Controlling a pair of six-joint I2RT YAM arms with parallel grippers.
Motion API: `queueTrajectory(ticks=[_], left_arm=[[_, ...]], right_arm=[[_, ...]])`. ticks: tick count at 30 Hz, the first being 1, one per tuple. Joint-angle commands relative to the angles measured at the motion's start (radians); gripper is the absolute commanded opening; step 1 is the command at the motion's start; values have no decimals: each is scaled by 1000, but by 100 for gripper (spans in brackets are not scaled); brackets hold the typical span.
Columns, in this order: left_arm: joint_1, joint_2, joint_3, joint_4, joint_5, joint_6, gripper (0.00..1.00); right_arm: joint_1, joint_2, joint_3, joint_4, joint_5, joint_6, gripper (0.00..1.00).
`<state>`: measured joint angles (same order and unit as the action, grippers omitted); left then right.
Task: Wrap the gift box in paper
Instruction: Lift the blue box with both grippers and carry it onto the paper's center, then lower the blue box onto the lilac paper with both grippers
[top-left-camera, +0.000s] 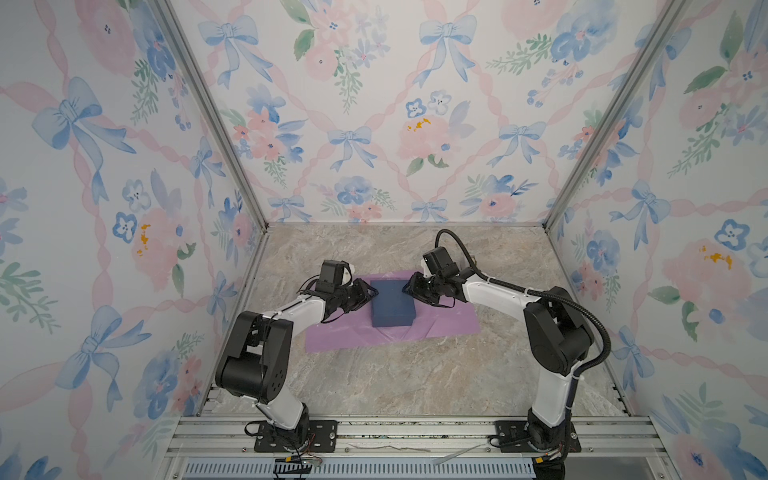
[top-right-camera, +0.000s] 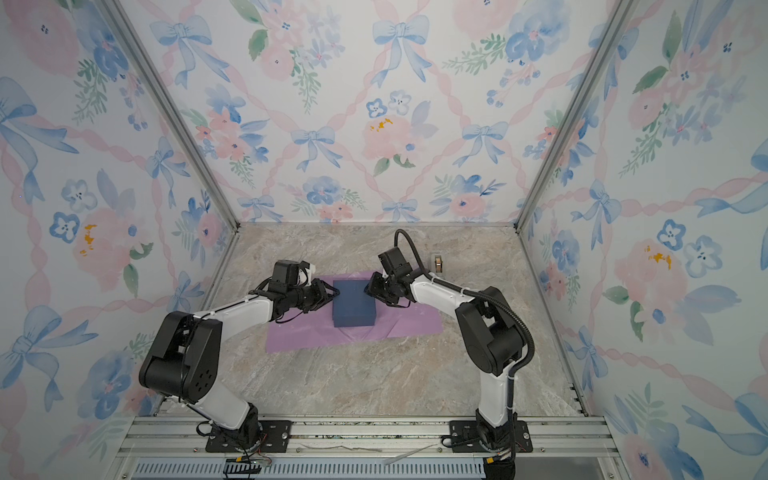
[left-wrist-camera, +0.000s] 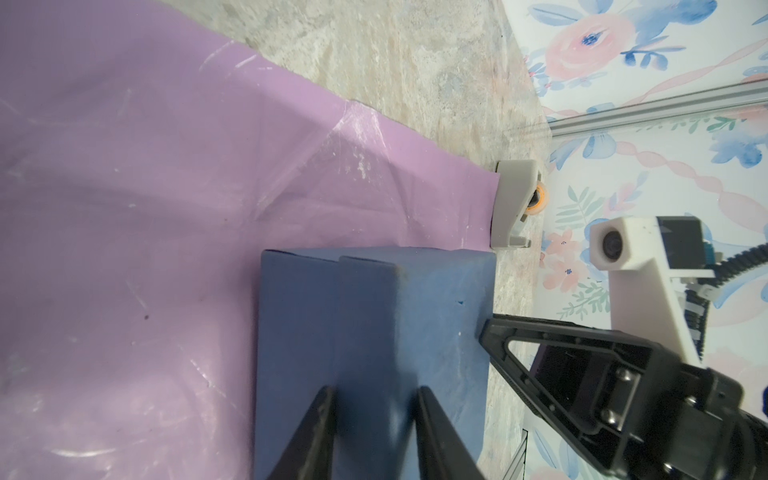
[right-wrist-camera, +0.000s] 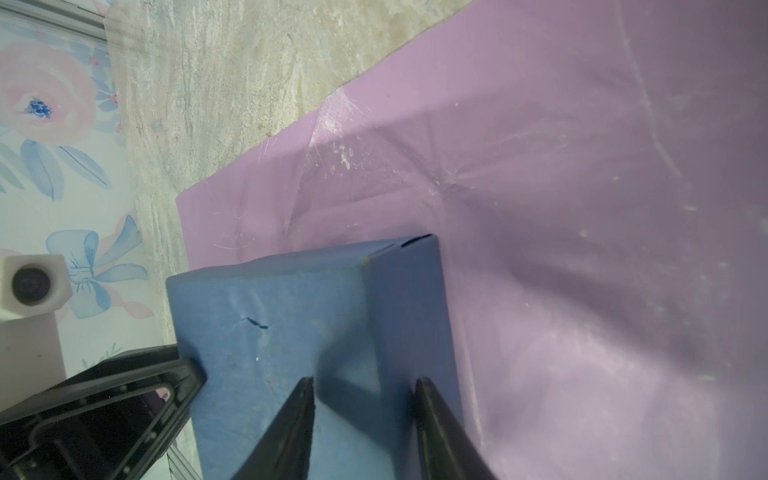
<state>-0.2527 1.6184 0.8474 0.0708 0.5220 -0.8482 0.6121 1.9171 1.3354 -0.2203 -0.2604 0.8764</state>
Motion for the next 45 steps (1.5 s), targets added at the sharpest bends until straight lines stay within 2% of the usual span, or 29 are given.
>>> queueTrajectory(ticks=[1, 45], left_arm=[[-3, 17, 4, 56, 45, 8, 34], [-2, 94, -38, 126, 19, -16, 34]], right_arm=[[16, 10, 48, 23, -37, 3, 42], [-6, 55, 101, -4, -47, -28, 42]])
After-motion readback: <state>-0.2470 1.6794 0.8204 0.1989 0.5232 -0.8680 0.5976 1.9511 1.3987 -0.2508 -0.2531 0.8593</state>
